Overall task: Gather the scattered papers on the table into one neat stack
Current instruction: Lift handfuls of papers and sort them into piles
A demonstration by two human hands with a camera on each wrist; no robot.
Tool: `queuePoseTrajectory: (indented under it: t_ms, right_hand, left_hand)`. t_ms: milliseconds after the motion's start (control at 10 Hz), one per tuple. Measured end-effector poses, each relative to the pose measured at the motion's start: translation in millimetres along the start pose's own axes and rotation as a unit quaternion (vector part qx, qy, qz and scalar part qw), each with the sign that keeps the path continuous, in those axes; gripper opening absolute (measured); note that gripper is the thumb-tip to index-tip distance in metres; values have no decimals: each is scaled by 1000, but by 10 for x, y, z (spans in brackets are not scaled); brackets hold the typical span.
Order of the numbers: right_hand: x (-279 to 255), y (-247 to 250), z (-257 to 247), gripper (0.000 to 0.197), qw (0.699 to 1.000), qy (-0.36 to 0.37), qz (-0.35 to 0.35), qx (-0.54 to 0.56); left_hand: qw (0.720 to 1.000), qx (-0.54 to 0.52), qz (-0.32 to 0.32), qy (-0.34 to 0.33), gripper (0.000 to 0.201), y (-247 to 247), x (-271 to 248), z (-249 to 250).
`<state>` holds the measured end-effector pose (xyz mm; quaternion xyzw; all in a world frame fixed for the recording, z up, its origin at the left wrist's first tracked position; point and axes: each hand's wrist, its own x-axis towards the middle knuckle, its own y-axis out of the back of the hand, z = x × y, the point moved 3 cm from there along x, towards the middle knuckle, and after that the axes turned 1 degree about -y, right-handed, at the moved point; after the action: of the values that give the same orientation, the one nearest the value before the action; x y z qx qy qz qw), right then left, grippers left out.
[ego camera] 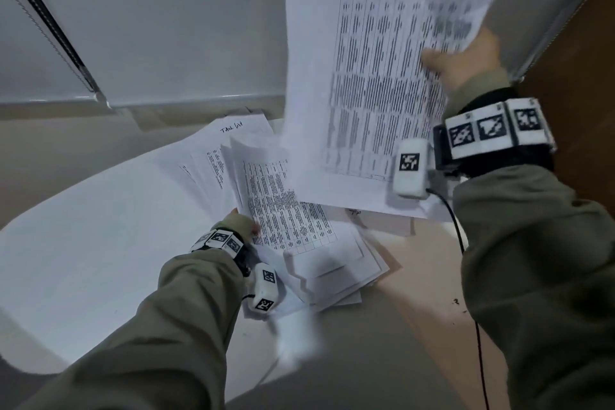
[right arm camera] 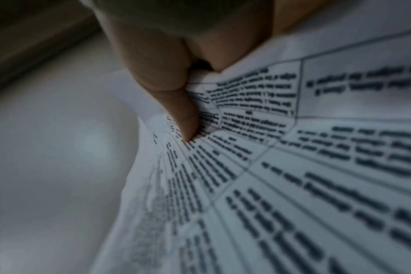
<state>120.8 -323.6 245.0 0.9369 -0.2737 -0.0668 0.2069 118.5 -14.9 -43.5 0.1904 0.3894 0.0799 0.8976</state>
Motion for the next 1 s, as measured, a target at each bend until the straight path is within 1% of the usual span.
queuePoseTrajectory:
  t_ms: [100,200,300,400,500,600,700,800,900,1000]
  right_hand:
    - [140,-159,107,55,999,27,-27,28]
    - [252,-566,595,57,991,-17,-124,-36]
    - [198,-938,1177,94,958,-113,-224,-140]
    - [-10,-1193,1634,76,921,-155,-279,-224]
    - [-157,-1403,1912,79,905,-139,-299,-268]
    - [-200,-1575,1965,73,910,-118,-293,-267]
    - [-233,-1754,1967,70,911,-108,-290,-272]
    - [-303,-1879,1951,71,893,-100,-312,-308]
    - [-298,-1868,1970,78,861,-73,-321,-389]
    - [-209,-1704,1971,86,876,-64,-303,-370]
  left_hand:
    - [1000,-5,9,17,67,26,-9,-15]
    - [998,59,-18,-22,29,90,-195,10]
    - [983,172,-43,-50,25,102,-95,-58]
    - [984,159,-44,-65,60,76,30,-155]
    - [983,165,-43,-68,71,114,-94,-152]
    - [995,29,-92,-6,61,83,-242,-107]
    - [990,83,-111,-16,75,54,-154,-113]
    - [996,25,-80,8,80,107,-88,-98]
    - [995,65,-71,-27,64,140,-118,-26]
    - [994,55,-62,-68,53,177,-167,16]
